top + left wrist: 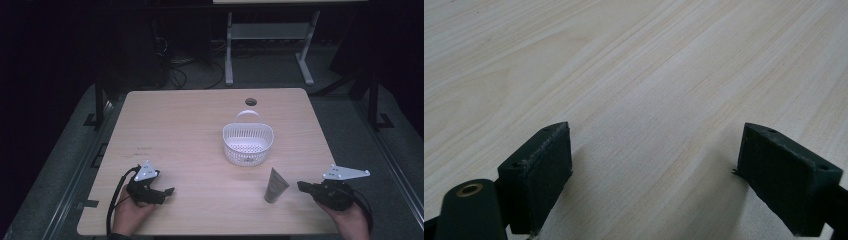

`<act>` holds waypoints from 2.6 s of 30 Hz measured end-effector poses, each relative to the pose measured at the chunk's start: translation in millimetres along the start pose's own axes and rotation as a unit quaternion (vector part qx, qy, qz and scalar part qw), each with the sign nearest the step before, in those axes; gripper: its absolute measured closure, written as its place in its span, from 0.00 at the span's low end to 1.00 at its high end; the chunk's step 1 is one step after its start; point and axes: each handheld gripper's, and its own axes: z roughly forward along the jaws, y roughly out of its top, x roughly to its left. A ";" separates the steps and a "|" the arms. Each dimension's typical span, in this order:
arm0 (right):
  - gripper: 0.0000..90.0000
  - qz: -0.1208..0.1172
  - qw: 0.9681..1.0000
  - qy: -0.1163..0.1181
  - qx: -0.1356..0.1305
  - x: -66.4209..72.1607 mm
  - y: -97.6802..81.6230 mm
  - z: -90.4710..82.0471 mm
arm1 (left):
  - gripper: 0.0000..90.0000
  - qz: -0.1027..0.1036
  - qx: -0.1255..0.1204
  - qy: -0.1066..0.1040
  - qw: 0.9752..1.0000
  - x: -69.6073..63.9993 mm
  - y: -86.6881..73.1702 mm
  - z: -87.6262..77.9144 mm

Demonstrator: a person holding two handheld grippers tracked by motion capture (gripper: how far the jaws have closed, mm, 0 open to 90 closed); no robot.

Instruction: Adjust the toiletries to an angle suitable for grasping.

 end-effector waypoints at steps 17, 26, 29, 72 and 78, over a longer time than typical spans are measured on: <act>1.00 -0.037 0.996 0.066 -0.038 32.2 21.6 -27.5 | 0.15 -0.002 -0.002 0.000 1.000 -0.3 0.0 0.2; 1.00 -0.053 0.994 0.085 -0.049 43.2 28.1 -34.8 | 0.15 -0.002 -0.002 0.000 1.000 -0.3 0.0 0.2; 1.00 -0.054 0.993 0.095 -0.054 45.6 28.5 -36.9 | 0.15 -0.002 -0.002 0.000 1.000 -0.3 0.0 0.3; 1.00 -0.061 0.996 0.058 -0.039 34.4 41.0 -27.1 | 0.15 -0.002 -0.002 0.000 1.000 -0.3 0.0 0.2; 1.00 -0.062 0.996 0.051 -0.034 29.2 45.0 -24.8 | 0.15 -0.002 -0.002 0.000 1.000 -0.3 0.0 0.2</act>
